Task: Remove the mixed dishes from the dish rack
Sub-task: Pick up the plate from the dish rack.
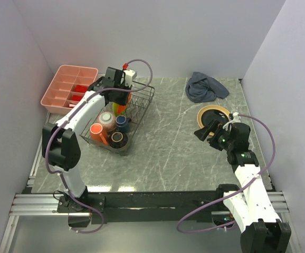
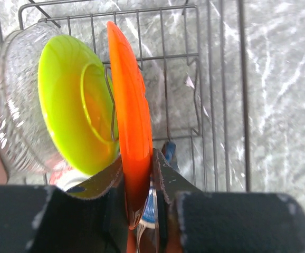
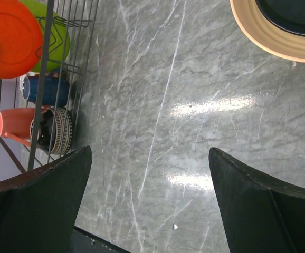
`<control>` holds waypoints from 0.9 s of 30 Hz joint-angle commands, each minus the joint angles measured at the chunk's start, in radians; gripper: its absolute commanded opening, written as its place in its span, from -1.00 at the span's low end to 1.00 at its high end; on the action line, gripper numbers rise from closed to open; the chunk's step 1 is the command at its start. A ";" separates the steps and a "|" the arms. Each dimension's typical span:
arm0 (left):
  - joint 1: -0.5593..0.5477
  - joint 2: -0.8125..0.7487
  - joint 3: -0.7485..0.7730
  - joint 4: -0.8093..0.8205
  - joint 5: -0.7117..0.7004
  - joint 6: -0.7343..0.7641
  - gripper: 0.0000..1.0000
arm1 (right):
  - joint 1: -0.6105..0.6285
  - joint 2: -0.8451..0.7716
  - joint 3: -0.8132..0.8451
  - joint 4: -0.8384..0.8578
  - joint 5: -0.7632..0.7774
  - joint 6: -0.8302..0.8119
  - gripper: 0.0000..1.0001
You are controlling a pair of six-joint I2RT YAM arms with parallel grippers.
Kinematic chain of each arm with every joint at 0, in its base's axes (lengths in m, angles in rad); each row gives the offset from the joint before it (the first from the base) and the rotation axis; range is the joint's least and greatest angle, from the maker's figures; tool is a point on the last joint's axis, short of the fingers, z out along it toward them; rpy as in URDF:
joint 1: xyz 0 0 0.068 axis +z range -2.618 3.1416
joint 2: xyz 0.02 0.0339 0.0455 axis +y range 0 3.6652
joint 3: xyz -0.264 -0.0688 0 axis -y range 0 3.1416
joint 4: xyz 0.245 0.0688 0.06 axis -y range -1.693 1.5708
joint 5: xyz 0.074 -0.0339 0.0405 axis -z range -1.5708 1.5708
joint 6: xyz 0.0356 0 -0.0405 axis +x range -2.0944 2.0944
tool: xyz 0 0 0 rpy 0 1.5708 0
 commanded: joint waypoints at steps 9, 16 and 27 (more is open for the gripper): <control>-0.031 -0.204 -0.012 -0.056 0.030 0.087 -0.67 | 0.006 0.004 -0.005 0.051 -0.040 0.013 0.98; -0.186 -0.303 -0.114 -0.002 -0.072 0.186 -0.75 | 0.010 0.027 0.011 0.065 -0.068 0.027 0.99; -0.416 -0.409 -0.319 0.226 -0.149 0.335 -0.80 | 0.012 0.047 0.070 0.073 -0.126 0.081 0.98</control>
